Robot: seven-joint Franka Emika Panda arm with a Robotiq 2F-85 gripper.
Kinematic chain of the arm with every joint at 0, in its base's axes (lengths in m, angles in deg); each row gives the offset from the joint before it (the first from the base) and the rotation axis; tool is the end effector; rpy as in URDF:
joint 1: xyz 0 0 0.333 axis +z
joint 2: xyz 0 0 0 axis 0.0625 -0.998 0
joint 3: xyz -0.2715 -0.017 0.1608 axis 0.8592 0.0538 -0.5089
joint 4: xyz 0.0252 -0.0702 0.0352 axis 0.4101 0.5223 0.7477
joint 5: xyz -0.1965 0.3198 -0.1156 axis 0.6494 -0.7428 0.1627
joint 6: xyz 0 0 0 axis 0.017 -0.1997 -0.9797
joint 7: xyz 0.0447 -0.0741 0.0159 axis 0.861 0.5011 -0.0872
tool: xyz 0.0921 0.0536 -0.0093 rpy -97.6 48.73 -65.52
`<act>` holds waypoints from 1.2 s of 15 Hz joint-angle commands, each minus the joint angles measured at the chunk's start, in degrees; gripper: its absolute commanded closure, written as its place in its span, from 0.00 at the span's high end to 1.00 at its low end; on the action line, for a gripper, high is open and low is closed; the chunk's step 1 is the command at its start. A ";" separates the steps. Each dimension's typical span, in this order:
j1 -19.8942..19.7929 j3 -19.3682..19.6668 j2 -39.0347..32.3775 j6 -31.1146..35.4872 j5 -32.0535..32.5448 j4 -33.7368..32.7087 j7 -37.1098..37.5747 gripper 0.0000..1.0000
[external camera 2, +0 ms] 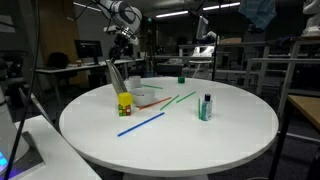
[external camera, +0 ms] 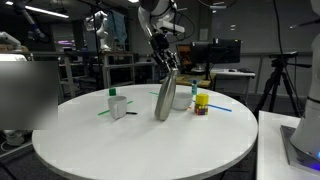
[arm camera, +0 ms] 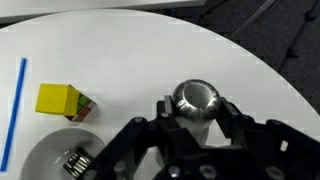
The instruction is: Put the silver bottle upright
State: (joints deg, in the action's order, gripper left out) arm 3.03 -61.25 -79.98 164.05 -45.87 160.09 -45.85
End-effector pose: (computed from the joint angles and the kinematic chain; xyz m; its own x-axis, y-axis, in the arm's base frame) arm 0.5786 0.1003 0.3677 0.8195 -0.0988 -0.5645 -0.1603 -0.9852 -0.0604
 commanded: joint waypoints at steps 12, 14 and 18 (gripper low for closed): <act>-2.99 -0.04 -6.26 -15.03 -5.15 -7.39 1.10 0.23; -3.04 0.08 -6.89 -15.97 -5.40 -7.80 1.37 0.23; -2.98 0.27 -8.27 -17.59 -5.94 -8.64 1.80 0.23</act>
State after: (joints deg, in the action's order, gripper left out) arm 0.78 -60.95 -86.33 151.06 -50.22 155.41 -45.61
